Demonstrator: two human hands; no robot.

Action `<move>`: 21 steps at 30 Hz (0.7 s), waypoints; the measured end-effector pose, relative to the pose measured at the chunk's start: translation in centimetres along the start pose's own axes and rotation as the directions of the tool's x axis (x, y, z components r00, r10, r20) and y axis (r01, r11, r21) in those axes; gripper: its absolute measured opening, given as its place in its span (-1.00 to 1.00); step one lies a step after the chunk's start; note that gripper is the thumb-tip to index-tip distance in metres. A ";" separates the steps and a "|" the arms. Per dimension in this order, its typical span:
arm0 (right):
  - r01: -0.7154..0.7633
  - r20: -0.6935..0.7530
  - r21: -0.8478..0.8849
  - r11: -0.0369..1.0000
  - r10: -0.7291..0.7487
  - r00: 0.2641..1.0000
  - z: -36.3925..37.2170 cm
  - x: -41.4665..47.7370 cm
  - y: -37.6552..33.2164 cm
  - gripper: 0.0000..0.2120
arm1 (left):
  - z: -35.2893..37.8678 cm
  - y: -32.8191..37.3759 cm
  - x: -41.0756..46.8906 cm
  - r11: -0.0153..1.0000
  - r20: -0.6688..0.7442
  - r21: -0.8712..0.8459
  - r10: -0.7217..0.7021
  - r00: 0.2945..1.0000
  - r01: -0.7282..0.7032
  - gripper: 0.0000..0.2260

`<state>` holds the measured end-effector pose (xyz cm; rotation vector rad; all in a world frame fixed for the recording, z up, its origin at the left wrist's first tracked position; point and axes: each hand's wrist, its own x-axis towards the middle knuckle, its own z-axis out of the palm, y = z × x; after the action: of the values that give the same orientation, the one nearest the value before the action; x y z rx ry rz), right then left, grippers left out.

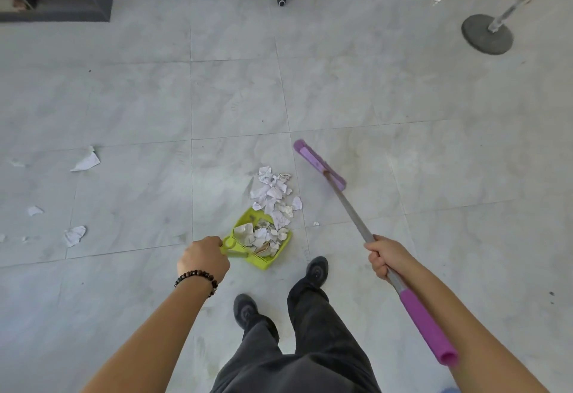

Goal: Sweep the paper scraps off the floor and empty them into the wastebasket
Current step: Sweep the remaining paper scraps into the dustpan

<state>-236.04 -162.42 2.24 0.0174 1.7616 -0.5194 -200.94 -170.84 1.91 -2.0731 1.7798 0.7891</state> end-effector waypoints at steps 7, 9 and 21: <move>0.062 -0.030 -0.442 0.895 -0.084 0.996 5.2 3.7 -0.4 -0.84 | 0.0 0.7 0.1 0.999 -0.013 0.039 0.004 1.000 -0.004 -0.77; 0.028 -0.011 -0.377 0.926 -0.034 0.999 7.0 2.6 0.7 -0.74 | 0.0 0.9 0.2 0.999 -0.019 0.044 0.011 1.000 -0.010 -0.79; -0.217 0.181 -0.056 0.975 0.224 0.958 0.4 -6.9 3.5 -0.80 | -0.4 0.9 0.6 0.998 0.017 0.031 0.050 0.999 -0.050 -0.80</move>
<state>-232.86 -157.59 7.45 0.1350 1.5622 -0.3163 -201.69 -171.74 1.97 -2.0043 1.8301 0.7836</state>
